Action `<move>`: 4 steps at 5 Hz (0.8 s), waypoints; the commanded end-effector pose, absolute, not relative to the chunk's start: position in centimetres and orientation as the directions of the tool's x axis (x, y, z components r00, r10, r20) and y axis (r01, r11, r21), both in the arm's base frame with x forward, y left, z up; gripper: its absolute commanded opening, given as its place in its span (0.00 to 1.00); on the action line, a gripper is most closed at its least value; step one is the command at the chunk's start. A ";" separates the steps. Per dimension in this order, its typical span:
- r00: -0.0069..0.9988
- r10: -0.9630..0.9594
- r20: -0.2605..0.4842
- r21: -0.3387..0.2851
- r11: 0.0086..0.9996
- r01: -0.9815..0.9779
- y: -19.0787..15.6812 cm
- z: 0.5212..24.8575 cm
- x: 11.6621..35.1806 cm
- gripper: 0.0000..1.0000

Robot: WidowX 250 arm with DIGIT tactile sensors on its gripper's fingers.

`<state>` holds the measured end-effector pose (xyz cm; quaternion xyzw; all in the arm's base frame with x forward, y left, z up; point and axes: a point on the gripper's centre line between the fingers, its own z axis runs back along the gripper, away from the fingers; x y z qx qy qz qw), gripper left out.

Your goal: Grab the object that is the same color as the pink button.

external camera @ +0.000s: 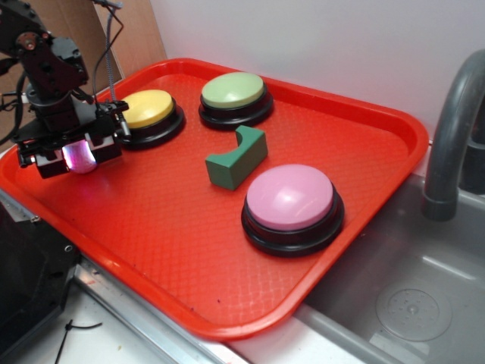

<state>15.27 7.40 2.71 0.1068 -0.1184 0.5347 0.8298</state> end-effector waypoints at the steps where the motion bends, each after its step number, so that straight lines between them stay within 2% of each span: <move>1: 0.680 0.709 0.186 0.058 0.683 -0.728 6.1 8.5 16.7 0.00; 2: 0.844 0.531 0.076 0.039 0.844 -0.535 4.0 11.3 17.8 0.00; 3: 0.944 0.324 0.065 -0.034 0.946 -0.323 0.7 15.1 17.6 0.00; 4: 0.951 0.286 0.120 -0.061 0.958 -0.280 -0.4 17.4 16.9 0.00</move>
